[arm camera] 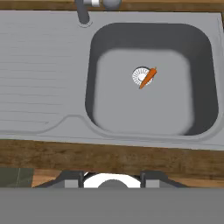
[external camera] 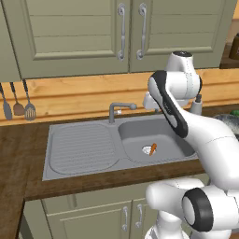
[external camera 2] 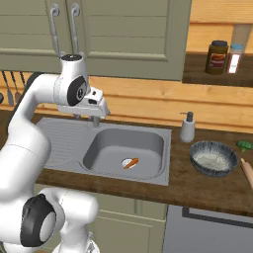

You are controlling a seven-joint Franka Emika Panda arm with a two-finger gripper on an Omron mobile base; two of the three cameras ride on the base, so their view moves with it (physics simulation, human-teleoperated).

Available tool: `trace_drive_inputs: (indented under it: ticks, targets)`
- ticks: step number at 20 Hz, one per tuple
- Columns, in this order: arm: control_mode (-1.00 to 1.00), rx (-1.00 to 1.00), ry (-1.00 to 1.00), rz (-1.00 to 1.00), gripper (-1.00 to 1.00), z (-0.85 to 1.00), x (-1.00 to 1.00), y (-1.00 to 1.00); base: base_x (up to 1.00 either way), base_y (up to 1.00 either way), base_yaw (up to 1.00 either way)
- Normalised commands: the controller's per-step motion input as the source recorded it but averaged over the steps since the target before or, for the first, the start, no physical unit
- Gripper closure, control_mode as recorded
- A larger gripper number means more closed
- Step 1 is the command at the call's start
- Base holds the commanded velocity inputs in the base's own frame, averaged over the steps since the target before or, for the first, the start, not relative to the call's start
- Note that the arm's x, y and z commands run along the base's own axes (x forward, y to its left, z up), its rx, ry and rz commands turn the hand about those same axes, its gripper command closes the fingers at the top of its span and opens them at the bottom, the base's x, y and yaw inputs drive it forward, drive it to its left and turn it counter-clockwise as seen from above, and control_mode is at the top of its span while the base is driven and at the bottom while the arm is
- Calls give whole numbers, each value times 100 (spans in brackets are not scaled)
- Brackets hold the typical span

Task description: Pick the carrot from the sink and place it in the bowl. Then pick the bowl and place it in the microwave. Then close the microwave door and press the start button.

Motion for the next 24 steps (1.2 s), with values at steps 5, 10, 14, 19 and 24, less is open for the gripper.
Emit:
trace_drive_inputs:
  ticks: [5, 10, 14, 19, 24]
  targets:
    - [-100, 0, -1, -5, -100, -13, -6, 8, 0, 0, 0]
    - [-100, 2, 1, -32, -100, -45, -16, -20, 0, 0, 0]
    - [-100, 5, 5, -32, -100, -66, -1, -66, 0, 0, 0]
    - [-100, 6, 5, -16, -100, -75, 1, -72, 0, 0, 0]
    - [-100, 3, 9, -1, -100, -40, 71, -18, 0, 0, 0]
